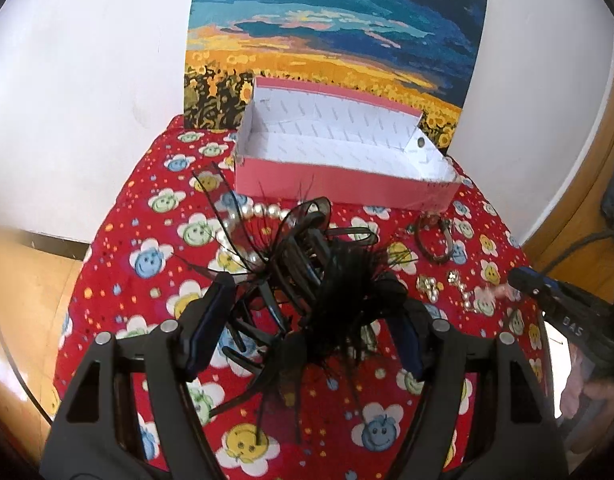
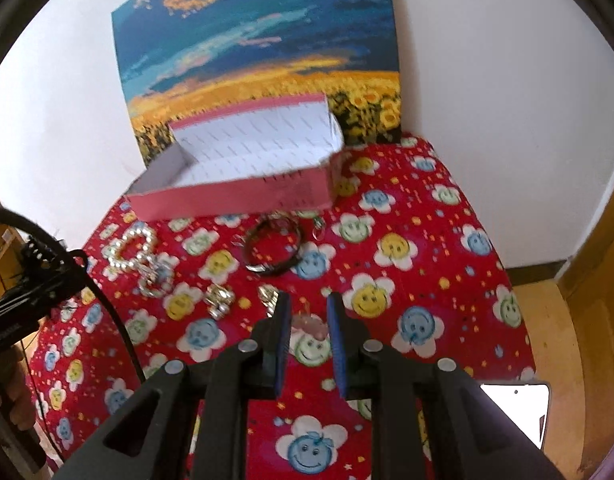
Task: Organize jewelry
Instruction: 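Grasp the pink flower clip with the right gripper while the left gripper lifts the feathered clip over the box, then open both grippers to drop the feathered clip and pink clip into the box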
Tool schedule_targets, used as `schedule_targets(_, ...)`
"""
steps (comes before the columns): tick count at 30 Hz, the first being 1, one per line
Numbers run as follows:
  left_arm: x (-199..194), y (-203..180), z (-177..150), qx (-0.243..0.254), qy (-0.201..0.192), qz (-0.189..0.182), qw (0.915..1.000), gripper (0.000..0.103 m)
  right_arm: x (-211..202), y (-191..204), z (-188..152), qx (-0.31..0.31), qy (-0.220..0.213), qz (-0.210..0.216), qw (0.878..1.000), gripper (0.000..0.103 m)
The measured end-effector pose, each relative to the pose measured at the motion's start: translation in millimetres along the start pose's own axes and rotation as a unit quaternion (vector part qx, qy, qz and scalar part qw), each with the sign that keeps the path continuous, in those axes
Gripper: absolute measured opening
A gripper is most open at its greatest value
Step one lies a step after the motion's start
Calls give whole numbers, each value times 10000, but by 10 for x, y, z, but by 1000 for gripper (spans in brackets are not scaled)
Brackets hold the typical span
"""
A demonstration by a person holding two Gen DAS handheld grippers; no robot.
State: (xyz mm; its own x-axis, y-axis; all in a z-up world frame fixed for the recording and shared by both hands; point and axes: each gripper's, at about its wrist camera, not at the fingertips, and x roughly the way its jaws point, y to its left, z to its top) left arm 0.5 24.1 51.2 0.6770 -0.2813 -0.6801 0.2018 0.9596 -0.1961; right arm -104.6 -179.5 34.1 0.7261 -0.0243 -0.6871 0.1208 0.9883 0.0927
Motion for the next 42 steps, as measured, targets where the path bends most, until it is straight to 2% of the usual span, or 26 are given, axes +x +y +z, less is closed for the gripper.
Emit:
schedule_targets(2,27,17,71,-20,4,-47,10000,66,-29,28,45,-11,-53,105,9999,19)
schedule_targets(3,39,18,100,-10,1,-57,10000,66,-35,39,71,-27,-75,150,9999,11)
schedule_targets(15,165,-78,484,280,-222,-32,9994,66,-75,69,367,-55,-196,361,9991,11)
schedule_targets(25,545,-118,877,266,-268,128,9992,66,-58,288,944,-447,-615,291,9967,11)
schedule_targets(34,1061,-138,1148,297,-190,271,9990,66,501,339,1410,-198,-532,183,9982,11)
schedule_targets(38,1297,-112,1161,194,-27,392,9990,66,847,322,1464,-163,-272,104,9994,11)
schedule_targets(42,1441,-52,1141,59,131,324,9994,65,1163,242,1480,-109,-47,7,9999,11)
